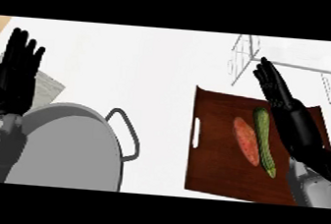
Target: Pick the sweet potato from the tray and place it in the tiered shelf
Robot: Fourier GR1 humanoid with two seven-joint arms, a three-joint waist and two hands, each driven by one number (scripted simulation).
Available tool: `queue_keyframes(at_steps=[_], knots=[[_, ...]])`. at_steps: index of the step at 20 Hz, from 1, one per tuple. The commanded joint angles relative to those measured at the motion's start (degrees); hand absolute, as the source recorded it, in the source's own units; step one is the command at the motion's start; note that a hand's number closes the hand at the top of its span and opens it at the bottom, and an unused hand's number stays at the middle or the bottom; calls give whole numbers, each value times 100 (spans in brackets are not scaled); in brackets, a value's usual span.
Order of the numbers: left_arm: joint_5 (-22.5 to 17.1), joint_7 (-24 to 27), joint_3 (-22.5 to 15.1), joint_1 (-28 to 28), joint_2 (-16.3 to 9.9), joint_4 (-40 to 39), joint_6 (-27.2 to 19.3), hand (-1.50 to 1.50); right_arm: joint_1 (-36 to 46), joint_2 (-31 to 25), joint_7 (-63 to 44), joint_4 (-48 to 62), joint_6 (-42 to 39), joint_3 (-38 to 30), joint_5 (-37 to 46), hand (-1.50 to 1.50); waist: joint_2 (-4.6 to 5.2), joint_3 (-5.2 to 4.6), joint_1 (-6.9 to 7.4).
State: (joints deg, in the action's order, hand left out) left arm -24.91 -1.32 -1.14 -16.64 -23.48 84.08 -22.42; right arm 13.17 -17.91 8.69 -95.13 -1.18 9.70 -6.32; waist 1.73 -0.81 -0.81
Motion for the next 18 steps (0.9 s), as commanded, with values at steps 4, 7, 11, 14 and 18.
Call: queue_keyframes(at_steps=[4,7,11,14,18], knots=[[542,-107,-500,78,-113,49,46,0,461,-261,23,1095,-1922,320,-967,150,-117,99,250],[615,-75,-819,544,-100,276,293,0,829,-657,-349,1770,-884,-227,-14,150,-136,85,312],[783,57,-1001,875,72,467,164,0,1116,-177,-518,2756,-2836,-587,-2433,-150,-125,93,334],[948,-311,-1071,848,-2,823,-53,0,1448,-978,-273,3271,-4304,-870,-2796,-150,-138,98,287],[847,-213,-830,877,-107,692,100,0,1900,-1779,-500,2982,-5201,-639,-2420,-150,-153,83,215]])
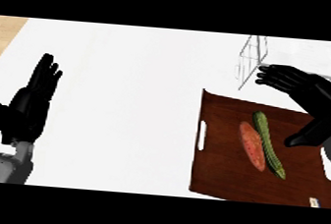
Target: Pick the sweet potato from the tray and place it in the tiered shelf
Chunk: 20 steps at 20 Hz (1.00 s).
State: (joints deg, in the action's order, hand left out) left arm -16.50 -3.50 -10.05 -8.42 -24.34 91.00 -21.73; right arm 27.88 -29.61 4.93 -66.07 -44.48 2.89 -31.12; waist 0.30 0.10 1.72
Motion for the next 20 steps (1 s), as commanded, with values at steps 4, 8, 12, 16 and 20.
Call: queue_keyframes(at_steps=[4,8,12,16,20], knots=[[38,-17,17,255,-71,166,69,0,543,-1156,89,-567,-1488,383,986,-150,-41,-8,-69],[-32,-137,170,267,-119,203,35,0,727,-1444,23,-1755,-1183,616,1934,-150,-82,-8,-158],[170,5,-26,489,78,375,-132,0,579,-1533,78,-2609,-696,920,3225,-150,-64,-1,-147],[158,-220,80,78,103,146,-87,0,385,-1348,-406,-3120,-336,1402,4016,-150,-36,-10,-198],[309,-163,120,316,150,237,-31,0,-354,-1189,51,-3211,111,1616,5019,-150,-27,-6,-172]])
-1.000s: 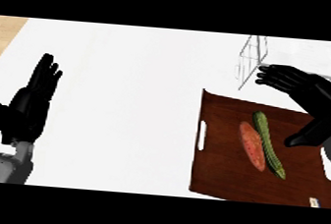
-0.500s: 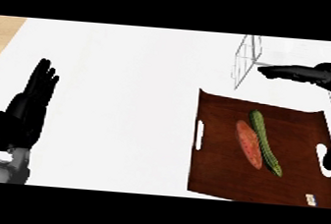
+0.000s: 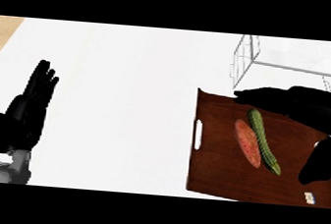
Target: Pick the sweet potato from the tray and place it in the tiered shelf
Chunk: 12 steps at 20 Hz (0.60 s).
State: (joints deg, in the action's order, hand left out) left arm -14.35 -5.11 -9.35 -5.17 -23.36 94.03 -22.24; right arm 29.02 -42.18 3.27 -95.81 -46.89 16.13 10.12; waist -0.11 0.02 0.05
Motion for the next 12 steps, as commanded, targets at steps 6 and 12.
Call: queue_keyframes(at_steps=[6,12], knots=[[-56,-104,301,118,-136,209,307,0,-515,270,-337,-543,862,924,2169,-150,9,0,49],[220,-5,199,-150,279,-163,277,0,-748,84,515,366,1428,919,3149,-150,24,0,11]])
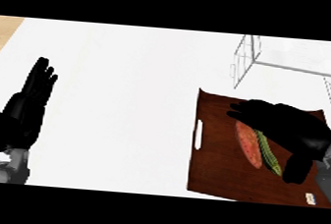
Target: Pick the sweet potato from the tray and place it in the tiered shelf
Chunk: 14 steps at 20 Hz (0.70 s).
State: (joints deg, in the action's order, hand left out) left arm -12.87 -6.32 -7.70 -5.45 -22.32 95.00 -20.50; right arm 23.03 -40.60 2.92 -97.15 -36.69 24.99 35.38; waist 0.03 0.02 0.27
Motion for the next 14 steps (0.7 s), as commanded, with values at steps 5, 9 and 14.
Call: queue_keyframes(at_steps=[5,9,14], knots=[[383,269,60,215,434,-97,143,0,-135,562,574,773,335,-179,923,-150,-3,-2,-10],[401,271,332,-6,450,-408,385,0,-350,668,944,946,484,-265,1260,-150,-2,-3,-26],[345,-445,444,-86,361,163,518,0,-129,895,1439,1911,937,-266,1804,-150,3,0,13]])
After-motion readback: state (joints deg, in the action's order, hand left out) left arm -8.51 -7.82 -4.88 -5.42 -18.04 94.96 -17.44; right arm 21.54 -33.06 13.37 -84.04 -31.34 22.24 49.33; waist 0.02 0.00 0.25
